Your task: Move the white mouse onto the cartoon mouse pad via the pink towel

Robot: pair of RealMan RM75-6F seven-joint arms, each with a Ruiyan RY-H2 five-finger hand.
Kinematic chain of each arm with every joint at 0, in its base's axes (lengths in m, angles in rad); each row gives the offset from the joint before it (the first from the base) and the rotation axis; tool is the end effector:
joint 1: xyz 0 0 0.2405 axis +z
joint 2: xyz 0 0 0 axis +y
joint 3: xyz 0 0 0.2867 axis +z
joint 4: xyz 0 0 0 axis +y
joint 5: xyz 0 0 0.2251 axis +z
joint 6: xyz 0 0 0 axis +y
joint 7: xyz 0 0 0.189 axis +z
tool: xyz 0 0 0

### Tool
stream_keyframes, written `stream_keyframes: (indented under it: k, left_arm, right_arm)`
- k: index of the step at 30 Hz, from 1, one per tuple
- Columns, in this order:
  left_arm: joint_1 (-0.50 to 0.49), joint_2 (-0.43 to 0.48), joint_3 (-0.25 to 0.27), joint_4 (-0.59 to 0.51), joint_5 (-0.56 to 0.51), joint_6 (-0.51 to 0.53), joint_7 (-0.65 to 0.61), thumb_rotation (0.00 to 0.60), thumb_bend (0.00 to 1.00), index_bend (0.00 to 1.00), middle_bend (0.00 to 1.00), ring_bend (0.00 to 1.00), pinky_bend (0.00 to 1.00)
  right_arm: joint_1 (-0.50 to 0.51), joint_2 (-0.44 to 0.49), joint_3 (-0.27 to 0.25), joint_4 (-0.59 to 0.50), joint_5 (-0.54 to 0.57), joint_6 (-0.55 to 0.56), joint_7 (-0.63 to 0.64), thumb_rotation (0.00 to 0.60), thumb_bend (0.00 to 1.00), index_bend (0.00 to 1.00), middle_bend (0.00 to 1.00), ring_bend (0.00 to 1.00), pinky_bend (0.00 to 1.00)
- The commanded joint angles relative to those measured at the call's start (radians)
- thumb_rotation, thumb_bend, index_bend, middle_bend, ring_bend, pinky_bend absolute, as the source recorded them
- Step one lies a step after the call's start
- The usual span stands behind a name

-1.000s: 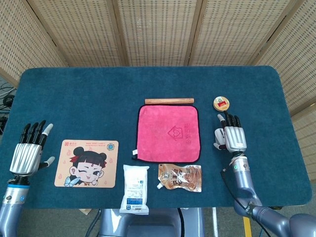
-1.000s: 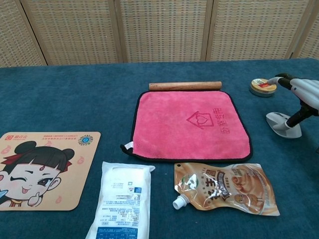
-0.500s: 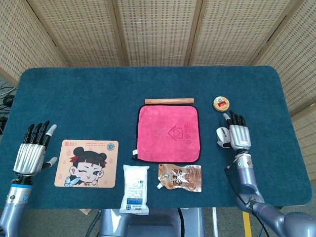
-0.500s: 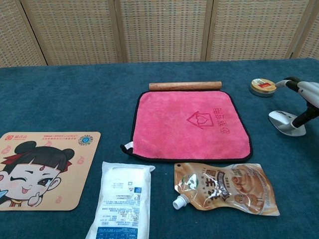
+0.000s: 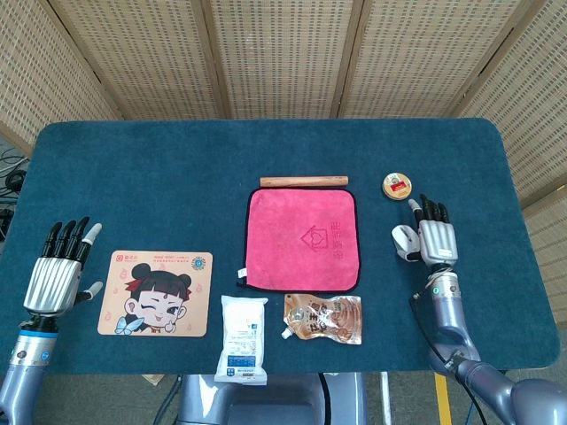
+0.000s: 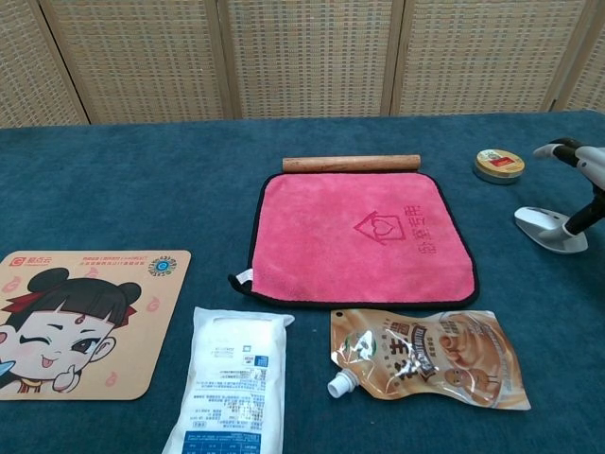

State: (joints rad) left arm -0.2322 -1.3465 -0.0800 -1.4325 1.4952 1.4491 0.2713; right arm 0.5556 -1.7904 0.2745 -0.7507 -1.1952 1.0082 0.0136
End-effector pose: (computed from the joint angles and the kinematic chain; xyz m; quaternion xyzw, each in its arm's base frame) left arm -0.3197 0.2872 0.0927 -0.6532 -0.2793 -0.3622 0.6034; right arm -0.3428 -0.4386 -0.0118 0.5852 -0.4282 0.3520 0.5919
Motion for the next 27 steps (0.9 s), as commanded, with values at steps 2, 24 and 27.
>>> stream_keyframes:
  k: [2,24,27]
  left_arm:
    - [0.000,-0.001,0.001,0.001,0.000,0.000,0.000,0.600,0.03,0.00,0.00,0.00,0.00]
    - [-0.002,-0.005,0.004,0.009,0.012,0.006,-0.009,0.600,0.03,0.00,0.00,0.00,0.00]
    - [-0.003,-0.005,0.005,0.010,0.013,0.006,-0.010,0.600,0.03,0.00,0.00,0.00,0.00]
  right_arm:
    - [0.005,0.002,0.003,0.015,0.006,-0.013,-0.006,0.600,0.00,0.08,0.00,0.00,0.00]
    - [0.036,0.000,0.026,0.134,0.047,-0.104,-0.008,0.600,0.00,0.08,0.00,0.00,0.00]
    - [0.042,0.003,0.029,0.146,0.049,-0.110,-0.012,0.600,0.00,0.08,0.00,0.00,0.00]
